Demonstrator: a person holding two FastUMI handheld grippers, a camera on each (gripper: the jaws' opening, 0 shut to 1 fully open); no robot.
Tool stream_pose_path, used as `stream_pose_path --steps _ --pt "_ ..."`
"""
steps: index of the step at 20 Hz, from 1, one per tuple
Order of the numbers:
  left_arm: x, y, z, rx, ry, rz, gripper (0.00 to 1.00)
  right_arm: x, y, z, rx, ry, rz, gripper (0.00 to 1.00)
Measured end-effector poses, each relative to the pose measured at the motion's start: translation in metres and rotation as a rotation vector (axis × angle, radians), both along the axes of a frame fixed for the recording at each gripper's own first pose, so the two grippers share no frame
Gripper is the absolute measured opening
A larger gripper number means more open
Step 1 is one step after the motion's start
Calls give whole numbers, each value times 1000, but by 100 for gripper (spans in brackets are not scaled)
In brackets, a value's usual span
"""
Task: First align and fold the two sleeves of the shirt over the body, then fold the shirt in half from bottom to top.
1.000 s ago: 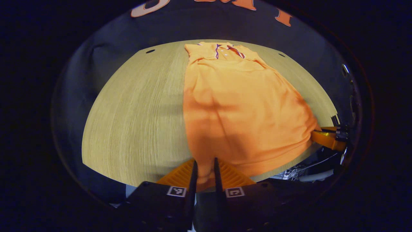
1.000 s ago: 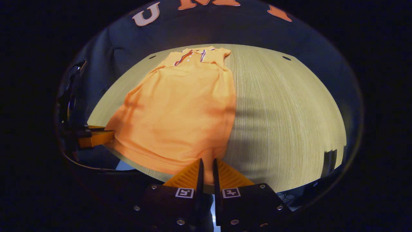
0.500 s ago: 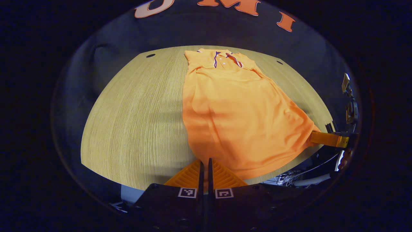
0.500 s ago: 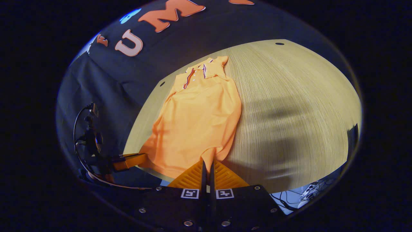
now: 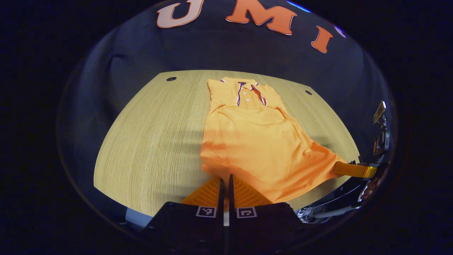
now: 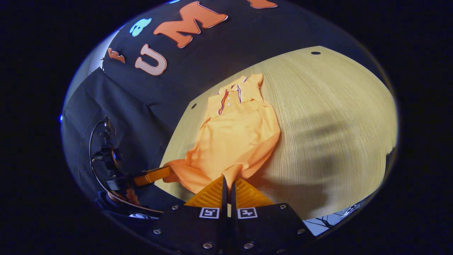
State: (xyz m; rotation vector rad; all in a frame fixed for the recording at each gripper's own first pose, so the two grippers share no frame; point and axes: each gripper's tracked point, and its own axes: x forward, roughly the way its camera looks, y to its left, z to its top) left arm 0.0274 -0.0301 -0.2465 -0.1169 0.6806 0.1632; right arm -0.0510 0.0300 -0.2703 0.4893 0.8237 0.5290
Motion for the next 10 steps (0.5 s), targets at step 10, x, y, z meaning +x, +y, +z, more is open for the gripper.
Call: stream_pose_path --steps 10 --pt "81 12 82 11 -121 -36 6 77 4 60 27 -106 -19 4"
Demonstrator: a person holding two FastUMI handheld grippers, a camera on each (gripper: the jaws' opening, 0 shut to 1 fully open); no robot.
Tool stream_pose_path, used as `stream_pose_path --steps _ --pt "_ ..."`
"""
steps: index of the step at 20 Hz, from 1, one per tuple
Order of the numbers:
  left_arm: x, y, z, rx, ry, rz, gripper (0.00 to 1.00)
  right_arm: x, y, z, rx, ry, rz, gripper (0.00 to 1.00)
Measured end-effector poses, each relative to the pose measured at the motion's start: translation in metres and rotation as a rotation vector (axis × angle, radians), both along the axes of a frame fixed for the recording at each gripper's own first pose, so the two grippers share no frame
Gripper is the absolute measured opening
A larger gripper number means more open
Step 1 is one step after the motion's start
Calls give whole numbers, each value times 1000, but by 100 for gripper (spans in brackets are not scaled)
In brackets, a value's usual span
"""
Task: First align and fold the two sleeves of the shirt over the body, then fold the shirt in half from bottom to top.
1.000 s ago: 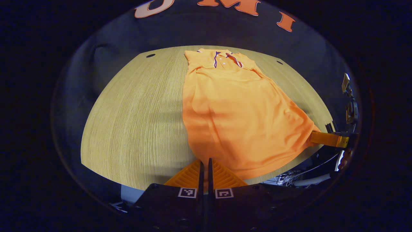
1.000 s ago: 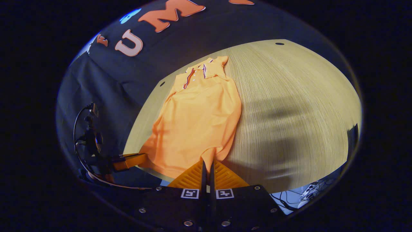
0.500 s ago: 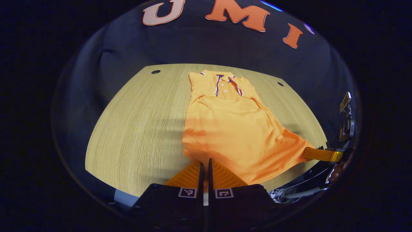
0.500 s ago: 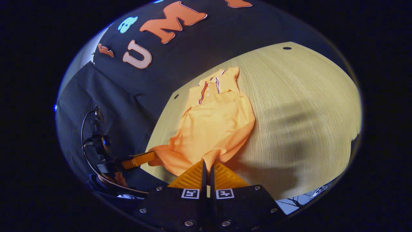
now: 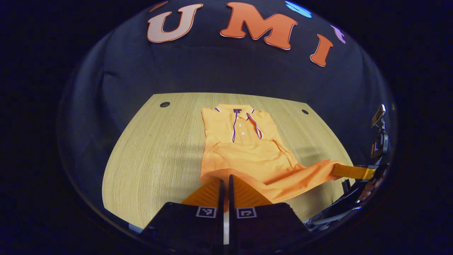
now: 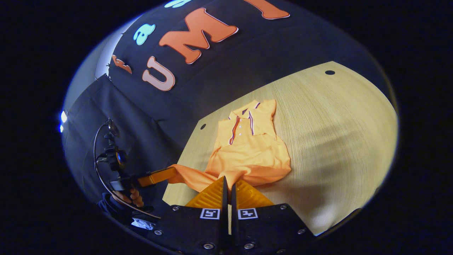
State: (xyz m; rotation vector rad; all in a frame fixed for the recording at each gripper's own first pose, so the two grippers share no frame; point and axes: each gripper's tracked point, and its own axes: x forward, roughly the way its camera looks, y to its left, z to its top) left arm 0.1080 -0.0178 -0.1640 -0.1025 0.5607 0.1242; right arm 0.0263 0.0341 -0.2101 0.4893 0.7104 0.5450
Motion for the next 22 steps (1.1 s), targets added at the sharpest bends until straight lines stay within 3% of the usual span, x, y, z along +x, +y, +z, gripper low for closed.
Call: stream_pose_path --steps 4,15,22 --pt "37 7 15 -8 -22 -9 6 33 8 18 -12 -24 -8 4" --pt "142 39 46 -35 -60 -4 5 136 29 24 -178 -61 -12 4" --pt "209 73 39 -16 -37 -22 6 202 31 21 -290 -56 -27 5"
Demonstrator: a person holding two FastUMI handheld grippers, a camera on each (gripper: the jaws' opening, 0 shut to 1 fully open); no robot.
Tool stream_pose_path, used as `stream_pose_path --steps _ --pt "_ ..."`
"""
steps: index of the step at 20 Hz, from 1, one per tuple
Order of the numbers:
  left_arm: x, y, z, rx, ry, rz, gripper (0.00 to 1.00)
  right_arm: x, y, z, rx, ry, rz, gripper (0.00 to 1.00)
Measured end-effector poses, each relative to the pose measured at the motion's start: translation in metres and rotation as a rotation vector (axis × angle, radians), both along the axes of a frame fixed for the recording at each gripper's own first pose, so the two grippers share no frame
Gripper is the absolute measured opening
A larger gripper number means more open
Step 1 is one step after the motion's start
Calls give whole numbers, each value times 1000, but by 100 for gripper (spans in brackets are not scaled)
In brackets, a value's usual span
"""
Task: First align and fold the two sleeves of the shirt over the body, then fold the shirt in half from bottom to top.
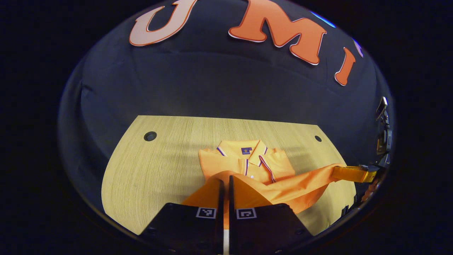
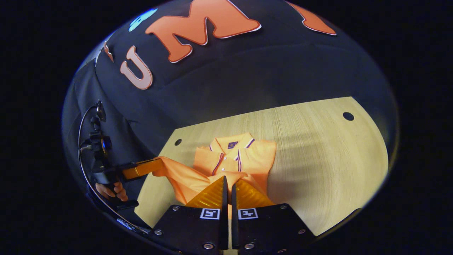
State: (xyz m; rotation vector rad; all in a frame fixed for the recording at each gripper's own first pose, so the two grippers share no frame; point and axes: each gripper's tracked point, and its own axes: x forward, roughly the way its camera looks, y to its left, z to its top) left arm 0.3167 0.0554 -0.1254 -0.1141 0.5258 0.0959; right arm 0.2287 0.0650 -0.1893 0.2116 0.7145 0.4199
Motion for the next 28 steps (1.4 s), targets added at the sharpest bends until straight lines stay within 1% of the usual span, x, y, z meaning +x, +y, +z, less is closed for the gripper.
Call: stream_pose_path --steps 3,5,7,10,13,16,17,19,21,22,23,24,25,26,27,28 --pt "33 19 -13 5 16 5 6 30 11 -13 -8 19 -13 5" --pt "53 36 -31 -9 52 45 6 49 10 -36 -64 41 -39 5" --pt "72 43 -43 -29 78 59 6 70 14 -45 -71 50 -57 5" --pt "97 56 -47 -40 74 58 6 101 10 -54 -75 63 -107 5" --pt "119 66 -46 -67 34 54 6 127 5 -58 -83 56 -138 5" --pt "134 83 -54 -91 30 86 6 148 -4 -70 -112 69 -160 5" --pt "141 84 -58 -117 34 94 6 152 -6 -74 -118 76 -170 5" --pt "141 90 -65 -129 53 112 6 163 -8 -83 -121 95 -185 5" --pt "143 92 -63 -102 52 106 6 169 -7 -93 -137 94 -187 5" --pt "144 95 -59 -85 46 111 6 173 -4 -95 -128 101 -181 5" --pt "148 101 -59 -60 37 129 9 173 -1 -94 -117 115 -182 5" --pt "148 105 -55 -43 33 140 17 172 -1 -97 -120 139 -189 5" --pt "143 102 -52 -38 27 141 60 170 -9 -100 -149 145 -204 18" --pt "138 100 -47 -47 29 146 69 170 -17 -98 -186 130 -213 25" --pt "129 96 -42 -54 33 150 79 168 -21 -95 -206 103 -212 40" --pt "126 96 -38 -60 26 159 90 163 -22 -89 -212 80 -213 57"
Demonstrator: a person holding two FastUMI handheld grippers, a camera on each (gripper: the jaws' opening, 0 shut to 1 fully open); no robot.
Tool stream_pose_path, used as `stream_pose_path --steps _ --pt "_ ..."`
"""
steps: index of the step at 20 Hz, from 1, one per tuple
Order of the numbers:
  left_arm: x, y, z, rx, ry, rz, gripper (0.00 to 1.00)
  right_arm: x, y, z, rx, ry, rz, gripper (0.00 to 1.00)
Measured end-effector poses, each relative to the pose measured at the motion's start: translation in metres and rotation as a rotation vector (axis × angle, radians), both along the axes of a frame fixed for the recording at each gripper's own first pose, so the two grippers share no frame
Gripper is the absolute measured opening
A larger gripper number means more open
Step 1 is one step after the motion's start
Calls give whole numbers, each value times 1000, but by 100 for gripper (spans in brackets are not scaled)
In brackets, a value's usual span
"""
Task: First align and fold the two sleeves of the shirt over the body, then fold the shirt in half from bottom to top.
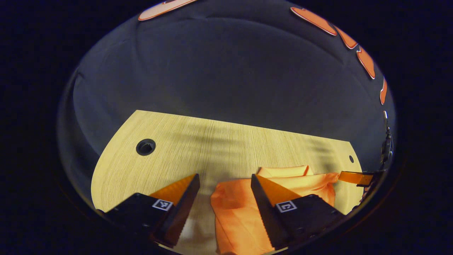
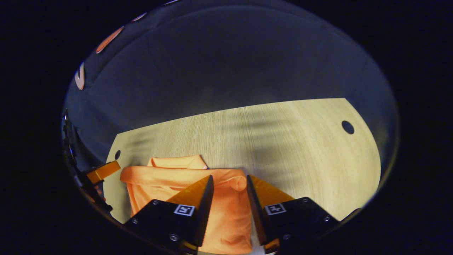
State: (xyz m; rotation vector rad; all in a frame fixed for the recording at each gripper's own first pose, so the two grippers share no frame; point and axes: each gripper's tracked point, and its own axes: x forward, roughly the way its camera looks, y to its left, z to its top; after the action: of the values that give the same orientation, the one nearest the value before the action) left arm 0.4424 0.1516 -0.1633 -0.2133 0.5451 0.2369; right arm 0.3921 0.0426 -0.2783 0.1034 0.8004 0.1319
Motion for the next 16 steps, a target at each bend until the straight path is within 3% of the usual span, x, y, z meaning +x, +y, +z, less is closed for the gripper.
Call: stream_pose_path --steps 1,2,3,4,5,10,16 --pt "-8 1 7 -3 -9 15 93 -7 -1 11 3 -13 8 69" --pt "-17 2 14 -9 -25 25 95 -15 -1 22 8 -30 12 74" --pt "-28 0 24 -12 -42 31 98 -21 -2 32 12 -56 19 78" --pt "-37 -1 31 -7 -56 39 98 -28 -3 42 9 -80 23 74" --pt "-47 -2 40 3 -71 40 99 -36 -3 50 4 -103 31 83" --pt "-97 -33 65 -66 -151 85 99 -81 -7 71 -48 -177 80 86" --pt "-149 -66 104 22 -243 84 99 -139 -14 94 -73 -271 121 86"
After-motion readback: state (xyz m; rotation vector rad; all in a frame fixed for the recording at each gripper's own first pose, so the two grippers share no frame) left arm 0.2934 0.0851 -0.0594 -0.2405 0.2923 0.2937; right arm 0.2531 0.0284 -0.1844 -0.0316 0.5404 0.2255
